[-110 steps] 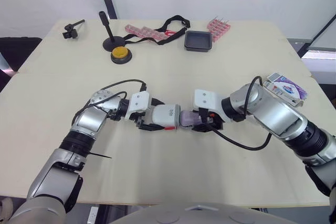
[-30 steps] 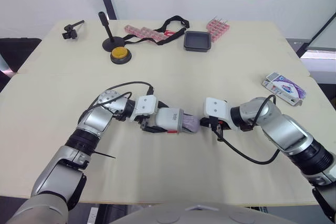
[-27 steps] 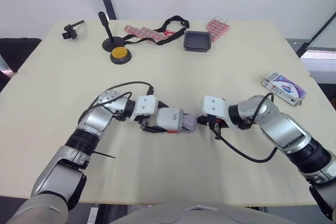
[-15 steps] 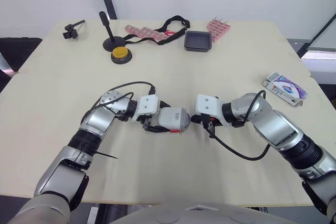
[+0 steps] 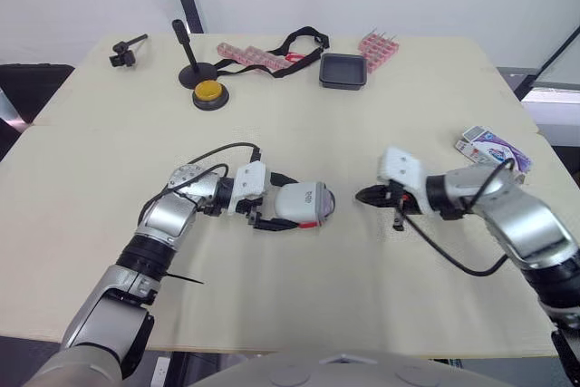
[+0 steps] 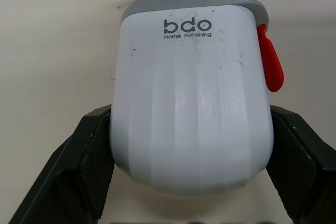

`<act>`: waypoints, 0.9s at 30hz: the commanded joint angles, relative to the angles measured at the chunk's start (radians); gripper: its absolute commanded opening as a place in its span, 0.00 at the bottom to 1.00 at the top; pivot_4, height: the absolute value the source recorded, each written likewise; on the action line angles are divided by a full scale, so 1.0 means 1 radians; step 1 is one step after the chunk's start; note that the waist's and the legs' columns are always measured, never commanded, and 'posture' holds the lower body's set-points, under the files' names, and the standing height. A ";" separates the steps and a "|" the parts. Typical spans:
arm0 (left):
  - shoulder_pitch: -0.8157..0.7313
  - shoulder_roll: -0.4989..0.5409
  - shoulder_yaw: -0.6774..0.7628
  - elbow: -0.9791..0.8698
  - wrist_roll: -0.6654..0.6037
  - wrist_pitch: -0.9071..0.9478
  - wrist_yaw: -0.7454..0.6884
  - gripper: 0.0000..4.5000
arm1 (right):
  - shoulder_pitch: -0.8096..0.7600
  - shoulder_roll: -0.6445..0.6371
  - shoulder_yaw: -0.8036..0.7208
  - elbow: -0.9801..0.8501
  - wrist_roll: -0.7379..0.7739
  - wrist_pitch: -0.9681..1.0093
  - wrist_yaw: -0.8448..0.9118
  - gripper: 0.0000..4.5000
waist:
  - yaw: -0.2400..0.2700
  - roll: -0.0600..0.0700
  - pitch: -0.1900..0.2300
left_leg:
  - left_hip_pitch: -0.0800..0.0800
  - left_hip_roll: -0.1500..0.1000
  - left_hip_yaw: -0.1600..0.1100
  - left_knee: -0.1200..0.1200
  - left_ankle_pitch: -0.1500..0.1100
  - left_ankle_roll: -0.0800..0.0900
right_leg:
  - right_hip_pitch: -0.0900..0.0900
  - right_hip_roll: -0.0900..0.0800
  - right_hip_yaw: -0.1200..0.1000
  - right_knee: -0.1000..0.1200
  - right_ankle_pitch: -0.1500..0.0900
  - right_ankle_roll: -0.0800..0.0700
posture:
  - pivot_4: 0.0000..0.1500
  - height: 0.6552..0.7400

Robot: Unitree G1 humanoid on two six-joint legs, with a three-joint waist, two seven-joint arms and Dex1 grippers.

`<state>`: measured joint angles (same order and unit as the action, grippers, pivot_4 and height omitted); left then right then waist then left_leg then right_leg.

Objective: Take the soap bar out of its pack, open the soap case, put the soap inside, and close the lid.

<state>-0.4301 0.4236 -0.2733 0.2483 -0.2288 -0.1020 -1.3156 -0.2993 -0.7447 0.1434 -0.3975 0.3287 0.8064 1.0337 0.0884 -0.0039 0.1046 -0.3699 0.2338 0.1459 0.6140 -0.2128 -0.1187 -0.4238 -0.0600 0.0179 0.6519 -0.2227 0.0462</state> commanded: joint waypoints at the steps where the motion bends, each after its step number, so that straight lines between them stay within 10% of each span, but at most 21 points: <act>1: 0.010 -0.019 0.035 -0.059 -0.044 -0.031 0.018 0.77 | 0.027 -0.011 -0.150 -0.063 0.199 0.221 0.007 0.26 | 0.003 0.000 0.000 | 0.000 0.000 0.000 0.000 -0.002 0.004 | 0.000 0.000 0.000 0.000 0.000 -0.001 | 1.00 0.87; 11: 0.056 -0.069 0.024 -0.101 -0.024 -0.129 0.069 0.77 | -0.023 0.077 -0.354 0.037 0.693 0.808 -0.155 0.99 | 0.016 0.001 0.000 | 0.001 0.000 0.000 0.001 -0.001 0.002 | 0.000 0.000 0.000 0.000 -0.002 -0.003 | 1.00 0.87; 27: 0.059 -0.077 -0.004 -0.085 0.050 -0.254 0.130 0.77 | -0.149 0.232 -0.364 0.270 1.242 0.760 -0.848 0.99 | 0.021 0.001 0.000 | 0.000 0.000 0.000 0.000 0.000 0.000 | 0.000 0.001 0.000 0.000 -0.002 -0.003 | 1.00 0.87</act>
<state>-0.3576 0.3444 -0.2815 0.1786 -0.1916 -0.3205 -1.2022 -0.4369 -0.5065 -0.2172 -0.1269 1.4652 1.5964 0.2560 0.1097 -0.0026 0.1047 -0.3695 0.2335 0.1461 0.6139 -0.2125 -0.1190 -0.4238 -0.0593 0.0175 0.6511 -0.2238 0.0444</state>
